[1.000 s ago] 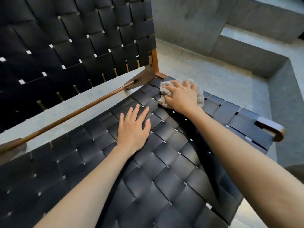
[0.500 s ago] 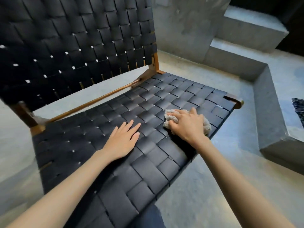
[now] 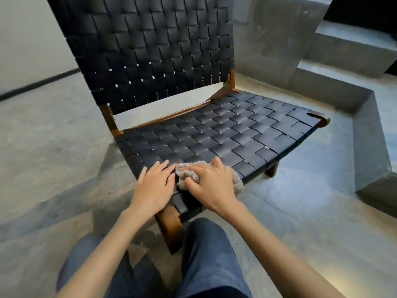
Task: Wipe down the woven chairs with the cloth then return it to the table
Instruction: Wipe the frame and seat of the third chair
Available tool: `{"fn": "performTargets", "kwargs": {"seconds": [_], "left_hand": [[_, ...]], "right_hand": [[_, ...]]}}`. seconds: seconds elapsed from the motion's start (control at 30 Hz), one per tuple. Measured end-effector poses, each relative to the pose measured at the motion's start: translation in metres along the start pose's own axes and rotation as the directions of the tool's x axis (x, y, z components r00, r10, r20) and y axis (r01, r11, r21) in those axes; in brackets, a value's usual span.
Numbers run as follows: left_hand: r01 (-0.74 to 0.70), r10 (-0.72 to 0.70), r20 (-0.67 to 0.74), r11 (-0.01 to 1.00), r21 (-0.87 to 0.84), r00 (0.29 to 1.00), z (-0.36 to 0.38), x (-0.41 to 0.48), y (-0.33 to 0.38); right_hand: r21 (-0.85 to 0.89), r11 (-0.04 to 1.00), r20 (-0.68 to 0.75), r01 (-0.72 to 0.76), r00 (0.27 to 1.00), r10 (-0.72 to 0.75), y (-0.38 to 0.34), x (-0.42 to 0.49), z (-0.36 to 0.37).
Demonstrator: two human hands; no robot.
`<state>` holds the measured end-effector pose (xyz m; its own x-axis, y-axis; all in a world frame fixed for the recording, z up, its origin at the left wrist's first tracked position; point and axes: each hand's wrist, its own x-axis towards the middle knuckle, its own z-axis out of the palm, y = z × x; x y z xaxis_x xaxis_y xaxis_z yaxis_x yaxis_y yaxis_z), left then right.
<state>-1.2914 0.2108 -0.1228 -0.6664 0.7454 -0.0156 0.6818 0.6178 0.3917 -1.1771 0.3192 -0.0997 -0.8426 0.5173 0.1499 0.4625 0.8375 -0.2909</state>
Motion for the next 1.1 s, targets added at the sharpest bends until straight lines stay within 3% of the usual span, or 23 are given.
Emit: {"fn": "performTargets", "kwargs": {"seconds": [0.17,0.27,0.37,0.47,0.57,0.63,0.7,0.83,0.93,1.0,1.1], "left_hand": [[0.082,-0.092,-0.059,0.984,-0.159,0.994,0.001,-0.017,-0.008],[0.134,-0.149,-0.050,0.966,-0.221,0.988,0.004,-0.018,-0.010],[0.239,-0.277,-0.046,0.891,-0.385,0.960,0.008,-0.021,-0.009],[0.289,-0.377,-0.042,0.773,-0.564,0.925,0.011,-0.023,-0.005],[0.267,-0.423,-0.066,0.677,-0.686,0.904,0.012,-0.025,-0.003],[0.254,-0.431,-0.077,0.658,-0.709,0.899,0.012,-0.025,-0.003],[0.254,-0.426,-0.076,0.663,-0.705,0.901,0.011,-0.025,-0.004],[0.280,-0.408,-0.046,0.700,-0.658,0.912,0.012,-0.023,-0.009],[0.322,-0.412,-0.025,0.746,-0.584,0.911,0.011,-0.016,-0.013],[0.351,-0.419,-0.005,0.768,-0.536,0.908,0.009,-0.006,-0.016],[0.380,-0.435,0.010,0.774,-0.506,0.901,0.004,0.009,-0.021]], "right_hand": [[-0.031,0.994,0.050,0.101,0.994,-0.099,0.017,-0.003,-0.002],[-0.154,0.980,0.059,-0.122,0.989,0.132,0.069,0.028,-0.013],[-0.165,0.934,0.068,-0.316,0.941,0.331,0.095,0.050,-0.025],[-0.141,0.965,0.116,-0.220,0.964,0.237,0.064,0.051,-0.018],[0.009,1.000,0.192,0.025,0.981,-0.026,0.005,0.034,0.000],[0.101,0.983,0.203,0.154,0.964,-0.172,-0.023,0.023,0.010],[0.101,0.976,0.201,0.192,0.957,-0.209,-0.026,0.023,0.016],[-0.090,0.992,0.206,0.089,0.976,-0.069,0.027,0.054,0.013],[-0.236,0.968,0.169,-0.081,0.978,0.123,0.084,0.090,0.002],[-0.228,0.960,0.118,-0.160,0.975,0.190,0.102,0.104,-0.002],[-0.182,0.973,0.099,-0.141,0.982,0.161,0.085,0.112,0.004]]}}
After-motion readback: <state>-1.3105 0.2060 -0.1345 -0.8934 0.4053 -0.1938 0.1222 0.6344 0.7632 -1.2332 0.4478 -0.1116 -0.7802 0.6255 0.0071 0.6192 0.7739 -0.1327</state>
